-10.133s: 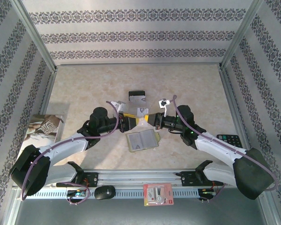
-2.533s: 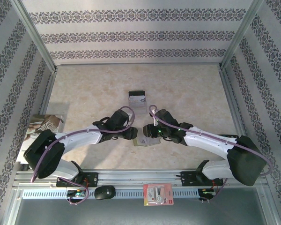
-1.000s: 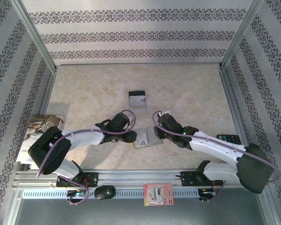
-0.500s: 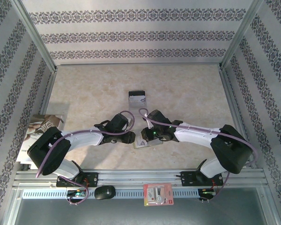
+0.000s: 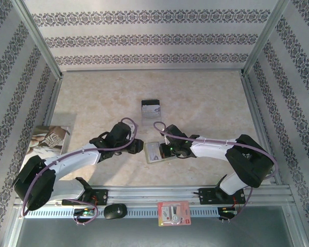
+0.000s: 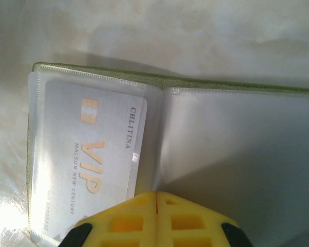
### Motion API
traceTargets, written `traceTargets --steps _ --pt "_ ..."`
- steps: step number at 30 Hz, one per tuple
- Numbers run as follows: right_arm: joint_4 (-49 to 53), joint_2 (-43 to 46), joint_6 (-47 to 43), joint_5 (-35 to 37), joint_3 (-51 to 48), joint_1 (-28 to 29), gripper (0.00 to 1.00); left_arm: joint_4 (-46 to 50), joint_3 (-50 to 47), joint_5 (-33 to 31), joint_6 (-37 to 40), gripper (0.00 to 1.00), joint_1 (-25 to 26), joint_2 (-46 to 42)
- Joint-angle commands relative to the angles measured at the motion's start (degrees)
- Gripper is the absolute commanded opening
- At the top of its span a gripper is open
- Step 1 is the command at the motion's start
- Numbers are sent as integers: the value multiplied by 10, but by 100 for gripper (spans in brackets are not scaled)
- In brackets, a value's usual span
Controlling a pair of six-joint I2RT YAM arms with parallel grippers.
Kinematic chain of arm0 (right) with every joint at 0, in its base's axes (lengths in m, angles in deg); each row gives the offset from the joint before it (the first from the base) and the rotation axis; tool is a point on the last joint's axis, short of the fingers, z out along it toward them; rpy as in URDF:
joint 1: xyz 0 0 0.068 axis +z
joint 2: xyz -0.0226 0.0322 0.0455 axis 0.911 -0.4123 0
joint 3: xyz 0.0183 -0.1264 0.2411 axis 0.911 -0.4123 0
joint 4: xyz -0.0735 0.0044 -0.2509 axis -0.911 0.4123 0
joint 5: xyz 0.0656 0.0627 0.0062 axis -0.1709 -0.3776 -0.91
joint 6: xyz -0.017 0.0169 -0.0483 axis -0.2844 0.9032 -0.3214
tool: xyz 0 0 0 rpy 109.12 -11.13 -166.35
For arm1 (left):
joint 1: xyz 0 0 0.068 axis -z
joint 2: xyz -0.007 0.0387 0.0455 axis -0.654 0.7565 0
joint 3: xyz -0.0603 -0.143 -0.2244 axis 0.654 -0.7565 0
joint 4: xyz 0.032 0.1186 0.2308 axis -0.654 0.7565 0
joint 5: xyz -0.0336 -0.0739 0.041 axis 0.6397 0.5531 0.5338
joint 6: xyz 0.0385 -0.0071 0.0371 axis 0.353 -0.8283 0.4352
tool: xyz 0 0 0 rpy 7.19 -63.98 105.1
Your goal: Take the credit cards out of the card holder
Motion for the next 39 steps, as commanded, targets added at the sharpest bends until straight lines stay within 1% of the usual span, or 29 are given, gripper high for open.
traceTargets --steps 1,2,3,6,8,13,18,21,23,25,28,32,39 --pt "7 -14 5 24 -1 6 4 -15 25 11 2 38 20 32" --pt "8 -15 4 24 0 6 4 -24 29 18 0 35 28 56" --pt "8 -16 4 23 1 6 4 -36 31 24 -3 34 36 76" --pt "6 -15 5 23 1 6 4 -82 31 35 -17 32 57 125" --pt "5 -15 6 23 -1 6 4 -103 32 38 -25 30 62 150" --pt "2 -8 5 16 -1 5 4 -91 28 16 -22 21 62 168" --pt "0 38 -4 2 -4 -3 11 -100 18 23 -21 12 61 193" --pt "-20 69 0 -34 -11 -20 12 -107 20 20 -21 10 61 204" --pt "-44 68 10 -101 -12 -45 14 -109 21 17 -18 9 61 210" --pt "-51 51 13 -153 -2 -58 14 -109 22 17 -16 9 60 218" --pt "-55 13 21 -194 11 -67 13 -118 18 24 -19 9 58 228" --pt "-81 -14 49 -207 -4 -89 13 -119 14 24 -18 8 57 227" --pt "-74 -7 70 -180 -27 -112 14 -119 7 25 -18 7 55 221"
